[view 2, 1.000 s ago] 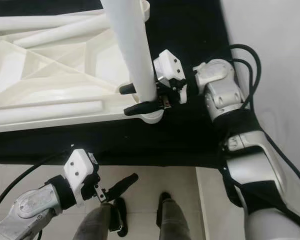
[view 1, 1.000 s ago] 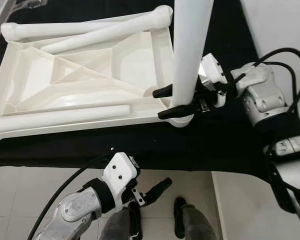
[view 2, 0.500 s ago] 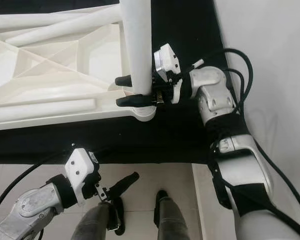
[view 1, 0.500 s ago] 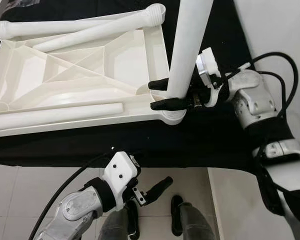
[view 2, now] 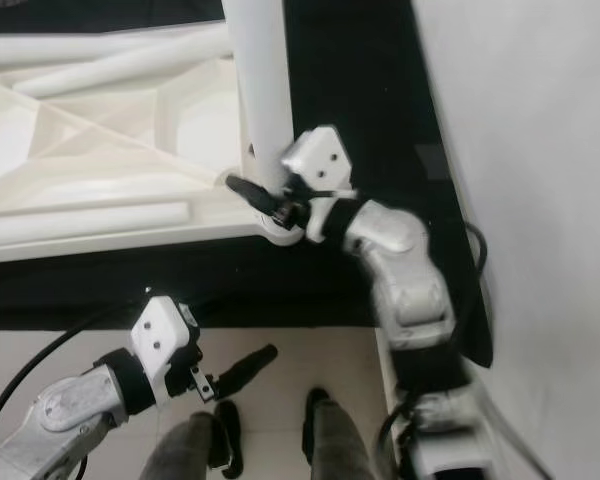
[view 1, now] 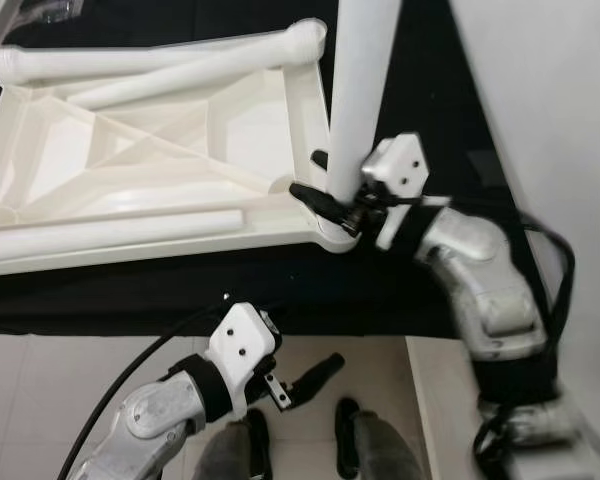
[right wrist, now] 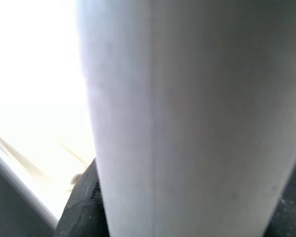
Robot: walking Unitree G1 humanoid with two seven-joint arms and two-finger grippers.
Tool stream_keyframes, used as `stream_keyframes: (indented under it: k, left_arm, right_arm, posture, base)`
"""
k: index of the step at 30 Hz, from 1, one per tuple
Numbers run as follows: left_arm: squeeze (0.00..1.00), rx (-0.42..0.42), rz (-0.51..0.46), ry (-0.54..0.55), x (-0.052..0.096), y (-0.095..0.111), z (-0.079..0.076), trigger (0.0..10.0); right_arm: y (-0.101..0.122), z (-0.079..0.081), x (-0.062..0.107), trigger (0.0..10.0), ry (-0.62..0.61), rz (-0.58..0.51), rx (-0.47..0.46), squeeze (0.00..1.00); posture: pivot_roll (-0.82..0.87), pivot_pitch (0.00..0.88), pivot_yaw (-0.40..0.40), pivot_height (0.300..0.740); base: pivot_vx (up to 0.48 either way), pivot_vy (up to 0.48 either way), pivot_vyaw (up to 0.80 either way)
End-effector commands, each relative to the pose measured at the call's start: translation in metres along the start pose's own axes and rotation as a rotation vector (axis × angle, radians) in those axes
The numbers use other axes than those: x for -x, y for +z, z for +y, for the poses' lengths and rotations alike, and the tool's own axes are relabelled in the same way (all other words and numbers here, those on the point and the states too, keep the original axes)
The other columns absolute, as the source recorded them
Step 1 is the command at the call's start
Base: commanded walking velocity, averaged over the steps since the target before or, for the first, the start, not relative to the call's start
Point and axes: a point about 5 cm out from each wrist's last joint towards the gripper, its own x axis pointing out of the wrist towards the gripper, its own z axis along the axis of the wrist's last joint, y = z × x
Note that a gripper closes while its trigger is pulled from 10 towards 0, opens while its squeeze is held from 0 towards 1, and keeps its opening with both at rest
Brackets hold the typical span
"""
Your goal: Building children table
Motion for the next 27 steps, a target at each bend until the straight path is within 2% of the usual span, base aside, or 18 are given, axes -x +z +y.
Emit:
stream_keyframes:
  k: [1,2,3,5,9,13,16,17,18,20,21,22,23,24,26,27]
  left_arm:
    - [0.0,0.015,0.023,0.01,0.003,-0.006,0.0,10.0]
    - [0.0,0.011,0.023,0.017,0.002,-0.006,0.002,10.0]
    - [0.0,0.011,0.023,0.017,0.002,-0.006,0.002,10.0]
    - [0.0,0.0,0.024,0.025,0.001,-0.009,0.006,10.0]
    - [0.0,-0.005,0.024,0.027,0.0,-0.009,0.007,10.0]
    - [0.0,-0.028,0.021,0.05,-0.001,-0.01,0.014,10.0]
    - [0.0,-0.032,0.019,0.055,-0.001,-0.01,0.015,10.0]
    - [0.0,-0.034,0.019,0.059,-0.001,-0.01,0.016,10.0]
    - [0.0,-0.036,0.019,0.061,-0.001,-0.011,0.016,10.0]
    - [0.0,-0.038,0.018,0.063,-0.001,-0.011,0.016,10.0]
    - [0.0,-0.041,0.014,0.065,-0.001,-0.01,0.017,10.0]
    - [0.0,-0.041,0.014,0.065,-0.001,-0.01,0.017,10.0]
    - [0.0,-0.044,0.008,0.068,-0.002,-0.009,0.017,10.0]
    - [0.0,-0.044,0.008,0.068,-0.002,-0.009,0.017,10.0]
    - [0.0,-0.045,-0.01,0.068,-0.005,-0.007,0.016,10.0]
    - [0.0,-0.045,-0.01,0.068,-0.005,-0.007,0.016,10.0]
  right_arm:
    - [-0.075,-0.001,0.031,10.0,-0.202,0.44,-0.096,0.0]
    - [-0.075,-0.001,0.03,10.0,-0.266,0.424,-0.127,0.0]
    - [-0.075,-0.001,0.03,10.0,-0.266,0.424,-0.127,0.0]
    - [-0.07,0.0,0.019,10.0,-0.304,0.376,-0.146,0.0]
    - [-0.068,0.001,0.015,10.0,-0.311,0.363,-0.15,0.0]
    - [-0.066,0.018,0.011,10.0,-0.342,0.343,-0.199,0.0]
    - [-0.064,0.02,0.01,10.0,-0.331,0.327,-0.193,0.0]
    - [-0.063,0.021,0.01,10.0,-0.315,0.302,-0.201,0.72]
    - [-0.058,0.021,0.009,10.0,-0.286,0.255,-0.196,1.0]
    - [-0.054,0.02,0.008,10.0,-0.26,0.215,-0.193,1.0]
    - [-0.046,0.016,0.006,10.0,-0.208,0.141,-0.194,1.0]
    - [-0.046,0.016,0.006,10.0,-0.208,0.141,-0.194,1.0]
    - [-0.037,0.013,0.004,10.0,-0.131,0.07,-0.206,1.0]
    - [-0.037,0.013,0.004,10.0,-0.131,0.07,-0.206,1.0]
    - [-0.014,-0.004,0.003,10.0,0.036,-0.057,-0.157,1.0]
    - [-0.014,-0.004,0.003,10.0,0.036,-0.057,-0.157,1.0]
  posture:
    - [0.11,0.375,0.041,0.74]
    - [0.09,0.357,0.056,0.74]
    - [0.09,0.357,0.056,0.74]
    - [0.1,0.33,0.058,0.74]
    - [0.1,0.326,0.058,0.74]
    - [0.1,0.285,0.057,0.74]
    - [0.1,0.282,0.057,0.74]
    - [0.1,0.273,0.056,0.74]
    - [0.11,0.265,0.052,0.74]
    - [0.11,0.265,0.052,0.74]
    - [0.11,0.249,0.047,0.74]
    - [0.11,0.249,0.047,0.74]
    - [0.11,0.247,0.045,0.74]
    - [0.11,0.247,0.045,0.74]
    - [0.12,0.228,0.032,0.74]
    - [0.12,0.228,0.032,0.74]
  base:
    - [0.0,0.0,0.0]
    - [0.0,0.0,0.0]
    - [0.0,0.0,0.0]
    - [0.0,0.0,0.0]
    - [0.0,0.0,0.0]
    - [0.0,0.0,0.0]
    - [0.0,0.0,0.0]
    - [0.0,0.0,0.0]
    - [0.0,0.0,0.0]
    - [0.0,0.0,0.0]
    - [0.0,0.0,0.0]
    - [0.0,0.0,0.0]
    - [0.0,0.0,0.0]
    - [0.0,0.0,0.0]
    - [0.0,0.0,0.0]
    - [0.0,0.0,0.0]
